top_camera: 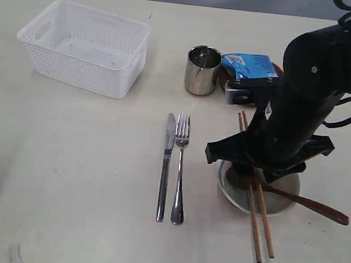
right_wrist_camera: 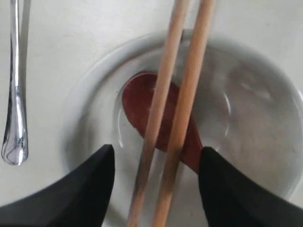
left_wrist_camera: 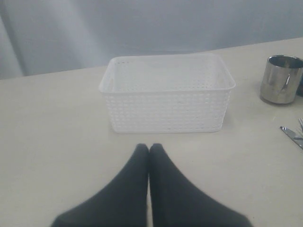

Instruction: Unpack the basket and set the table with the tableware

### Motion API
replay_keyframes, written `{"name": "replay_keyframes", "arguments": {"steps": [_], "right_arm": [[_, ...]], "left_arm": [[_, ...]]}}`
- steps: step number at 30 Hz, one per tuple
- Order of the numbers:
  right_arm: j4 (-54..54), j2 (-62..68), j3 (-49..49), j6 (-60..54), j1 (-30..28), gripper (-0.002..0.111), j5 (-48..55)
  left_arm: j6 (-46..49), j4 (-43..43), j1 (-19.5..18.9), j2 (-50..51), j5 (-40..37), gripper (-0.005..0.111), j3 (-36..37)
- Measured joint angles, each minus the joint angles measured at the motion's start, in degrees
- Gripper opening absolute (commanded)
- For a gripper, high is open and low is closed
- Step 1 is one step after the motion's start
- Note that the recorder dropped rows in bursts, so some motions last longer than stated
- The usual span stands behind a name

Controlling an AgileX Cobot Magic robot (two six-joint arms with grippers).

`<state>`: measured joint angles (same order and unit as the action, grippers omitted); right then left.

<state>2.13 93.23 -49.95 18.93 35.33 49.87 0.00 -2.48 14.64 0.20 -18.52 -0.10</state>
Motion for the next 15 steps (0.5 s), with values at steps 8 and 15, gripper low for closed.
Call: {"name": "replay_keyframes", "arguments": {"steps": [8,15], "right_arm": [[-0.7,0.0,0.0,1.1,0.0,0.032,-0.3],[-1.0,0.0,0.0,1.2,0.0,0.040,-0.3]], "left_arm": [[0.0,0.0,0.0,0.0,0.0,0.000,0.0],[0.0,0.0,0.0,0.0,0.0,0.000,0.0]]}}
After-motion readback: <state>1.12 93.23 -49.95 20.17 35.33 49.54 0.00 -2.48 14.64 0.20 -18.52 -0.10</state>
